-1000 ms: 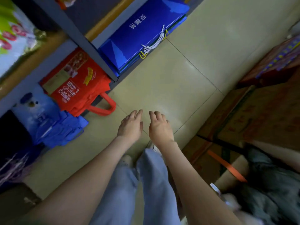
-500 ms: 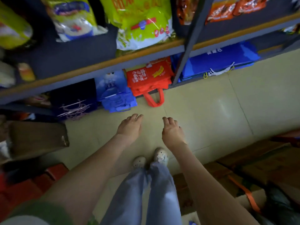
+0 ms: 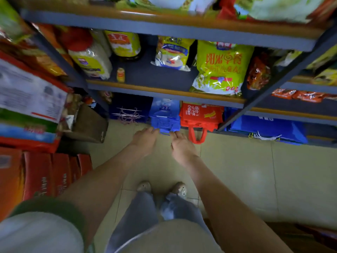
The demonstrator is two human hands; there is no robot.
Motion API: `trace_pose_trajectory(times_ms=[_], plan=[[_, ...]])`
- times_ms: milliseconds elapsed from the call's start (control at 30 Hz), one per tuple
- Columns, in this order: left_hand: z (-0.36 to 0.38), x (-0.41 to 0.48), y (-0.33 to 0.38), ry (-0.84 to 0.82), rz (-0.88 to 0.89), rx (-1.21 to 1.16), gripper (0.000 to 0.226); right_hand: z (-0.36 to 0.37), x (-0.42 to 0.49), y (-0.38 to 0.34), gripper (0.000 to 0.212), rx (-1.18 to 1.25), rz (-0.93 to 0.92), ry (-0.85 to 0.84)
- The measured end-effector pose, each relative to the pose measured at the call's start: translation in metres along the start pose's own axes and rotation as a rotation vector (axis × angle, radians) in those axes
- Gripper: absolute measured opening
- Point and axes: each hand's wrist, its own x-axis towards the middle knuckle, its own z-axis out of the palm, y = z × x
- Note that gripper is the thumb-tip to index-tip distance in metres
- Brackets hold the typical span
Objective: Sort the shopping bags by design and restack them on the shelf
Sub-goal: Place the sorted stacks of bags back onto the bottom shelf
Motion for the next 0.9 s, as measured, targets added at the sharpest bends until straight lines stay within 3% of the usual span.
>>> trace_pose_trajectory(times_ms=[267,400,533,733,900], plan=[[-0.027,-0.034,-0.064,-0.037,-0.028,-0.262,0.040,-0.020,0.030,-0.074,0.048,-0.098,-0.198,-0.071],[-0.034,-0.048,-0.107,0.095,-0.172,-0.267,0.035,-0.015,0.055,-0.112,0.049,-0.151,-0.268,-0.100],[-0.026,-0.045,-0.151,0.090,-0.307,-0.268,0.034,-0.003,0.088,-0.148,0.046,-0.216,-0.310,-0.120],[-0.003,-0.013,-0.217,0.050,-0.269,-0.204,0.050,0.023,0.156,-0.185,0.050,-0.188,-0.256,-0.176],[0.046,0.056,-0.275,0.056,-0.196,-0.099,0.051,0.087,0.246,-0.191,0.054,-0.187,-0.220,-0.184]])
